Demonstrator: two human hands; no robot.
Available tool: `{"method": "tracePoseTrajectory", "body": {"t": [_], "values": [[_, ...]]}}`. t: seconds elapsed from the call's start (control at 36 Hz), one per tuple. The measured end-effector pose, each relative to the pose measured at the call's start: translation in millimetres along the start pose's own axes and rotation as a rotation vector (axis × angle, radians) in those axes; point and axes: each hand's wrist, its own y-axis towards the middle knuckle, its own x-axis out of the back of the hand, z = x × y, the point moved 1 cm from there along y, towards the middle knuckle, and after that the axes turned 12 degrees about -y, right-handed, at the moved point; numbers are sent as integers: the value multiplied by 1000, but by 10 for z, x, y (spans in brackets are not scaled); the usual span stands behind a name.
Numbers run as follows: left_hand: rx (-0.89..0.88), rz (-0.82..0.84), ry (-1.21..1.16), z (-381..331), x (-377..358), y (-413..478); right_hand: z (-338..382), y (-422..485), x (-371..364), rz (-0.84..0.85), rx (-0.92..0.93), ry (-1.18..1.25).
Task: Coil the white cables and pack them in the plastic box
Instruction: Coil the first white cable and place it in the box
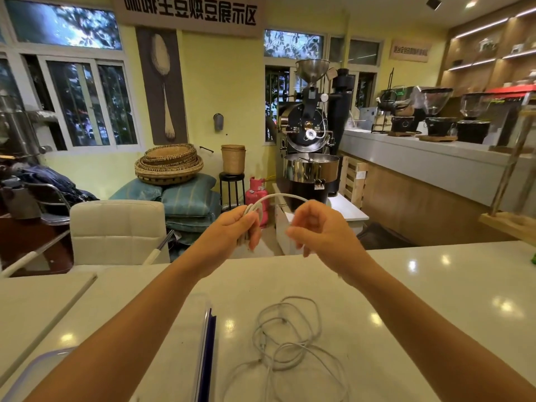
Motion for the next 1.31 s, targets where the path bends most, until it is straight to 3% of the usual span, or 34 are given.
{"method": "tracePoseTrajectory", "body": {"t": [0.06, 0.11, 0.28, 0.42, 0.5, 0.64, 0.75, 0.89, 1.06, 1.22, 1.31], "values": [[1, 23, -20, -7, -24, 11, -205, 30, -49, -259, 30, -154], [-8, 58, -21, -21, -79, 12, -323, 47, -120, -395, 134, -330], [7, 121, -66, -58, -184, -3, -362, 112, -237, -588, 361, -414], [37, 152, -93, -89, -226, -21, -384, 250, -196, -642, 374, -640], [62, 191, -131, -104, -287, -34, -349, 288, -202, -663, 343, -628], [47, 250, -207, -168, -408, -38, -373, 351, -209, -466, 245, -336], [19, 194, -284, -209, -430, 28, -412, 248, -371, -183, 2, -152], [10, 91, -299, -120, -381, 106, -314, 56, -641, 47, -173, 72], [-20, -31, -101, -1, -263, 151, -198, -138, -730, 386, -293, 121], [-35, -38, 172, 25, -198, 121, -50, -187, -525, 507, -273, 14], [-9, 3, 209, 101, -176, 94, 19, -171, -406, 490, -223, -55]]}}
